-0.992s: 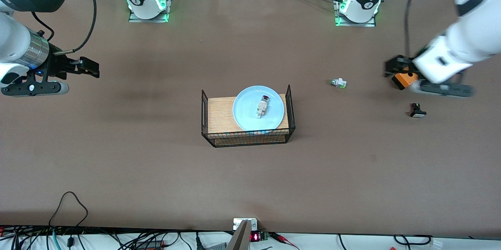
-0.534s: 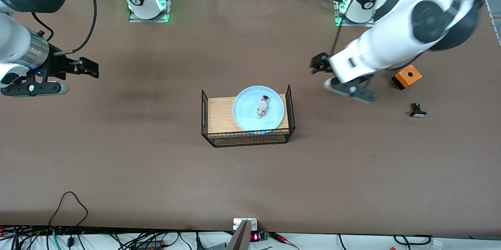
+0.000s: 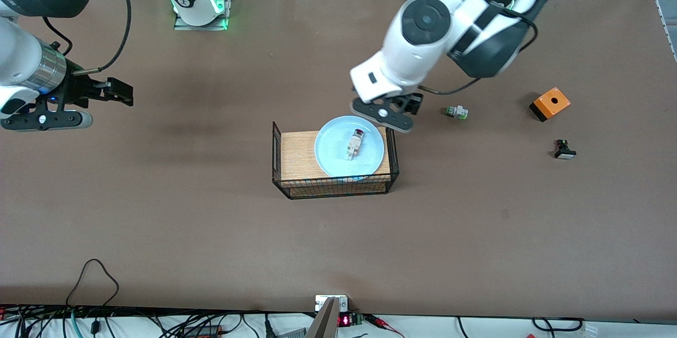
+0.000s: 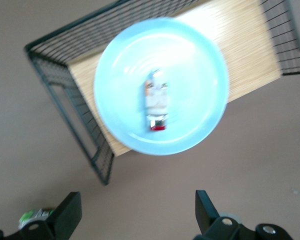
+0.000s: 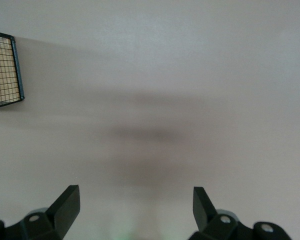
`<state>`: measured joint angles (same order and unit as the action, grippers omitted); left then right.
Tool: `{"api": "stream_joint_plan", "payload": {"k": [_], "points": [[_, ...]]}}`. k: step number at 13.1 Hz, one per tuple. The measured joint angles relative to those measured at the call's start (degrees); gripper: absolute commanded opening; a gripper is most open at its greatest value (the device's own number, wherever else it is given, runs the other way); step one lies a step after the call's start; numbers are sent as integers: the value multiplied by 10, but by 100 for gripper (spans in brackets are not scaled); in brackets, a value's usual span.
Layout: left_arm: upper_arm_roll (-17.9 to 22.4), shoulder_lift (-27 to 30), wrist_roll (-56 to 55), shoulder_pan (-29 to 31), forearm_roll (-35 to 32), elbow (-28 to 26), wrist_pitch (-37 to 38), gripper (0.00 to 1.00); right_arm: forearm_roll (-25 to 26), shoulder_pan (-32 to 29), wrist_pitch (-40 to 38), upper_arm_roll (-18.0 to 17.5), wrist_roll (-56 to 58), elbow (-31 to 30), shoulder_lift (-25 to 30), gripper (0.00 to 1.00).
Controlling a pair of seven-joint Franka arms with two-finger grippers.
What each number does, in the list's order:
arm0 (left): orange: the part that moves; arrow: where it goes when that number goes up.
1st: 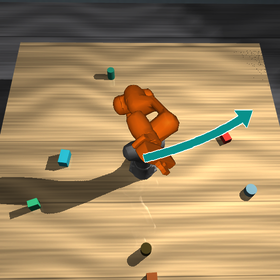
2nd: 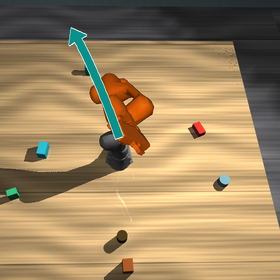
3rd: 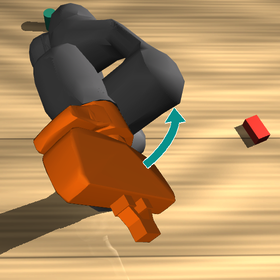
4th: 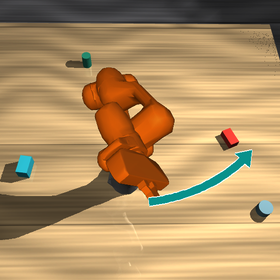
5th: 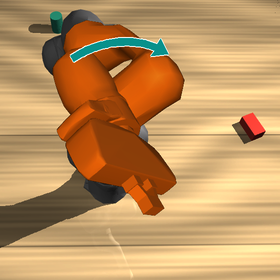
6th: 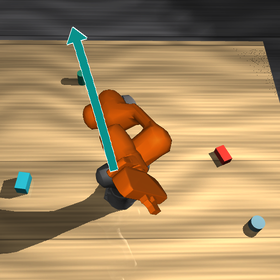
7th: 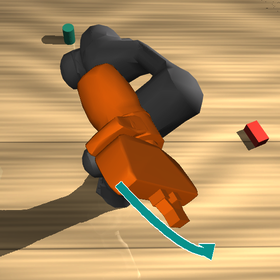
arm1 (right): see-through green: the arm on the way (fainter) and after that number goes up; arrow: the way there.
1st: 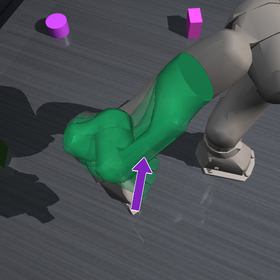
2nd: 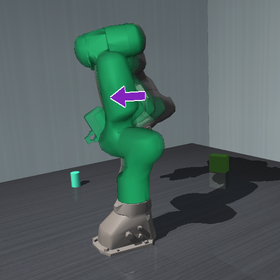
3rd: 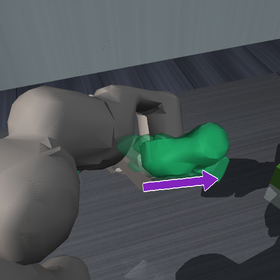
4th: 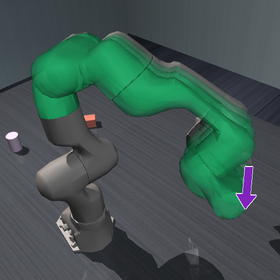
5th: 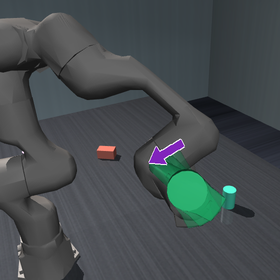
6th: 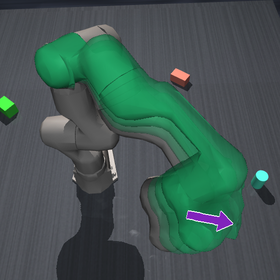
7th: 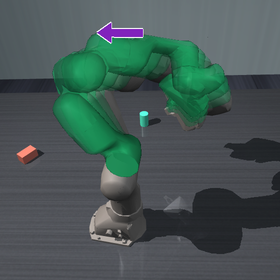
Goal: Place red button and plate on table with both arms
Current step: 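Lower the left gripper onto the red button while the right gripper approaches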
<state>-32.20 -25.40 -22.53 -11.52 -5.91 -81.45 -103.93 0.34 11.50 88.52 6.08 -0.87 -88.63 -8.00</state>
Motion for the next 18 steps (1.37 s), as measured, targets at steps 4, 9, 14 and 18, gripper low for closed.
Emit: {"api": "stream_joint_plan", "payload": {"k": [4, 9, 14, 18], "points": [[1, -41, -17, -15, -1, 1, -83, 100, -75, -8, 0, 3, -3, 0, -5, 100], [6, -91, -19, -21, -32, 22, -120, 100, -107, -8, 23, -1, -42, 14, -40, 100], [12, -137, -20, -25, -62, 26, -155, 100, -152, 15, 38, -4, -158, 54, -73, 100], [13, -143, -19, -29, -72, 27, -164, 75, -159, 22, 65, -4, -168, 57, -90, 100]]}}
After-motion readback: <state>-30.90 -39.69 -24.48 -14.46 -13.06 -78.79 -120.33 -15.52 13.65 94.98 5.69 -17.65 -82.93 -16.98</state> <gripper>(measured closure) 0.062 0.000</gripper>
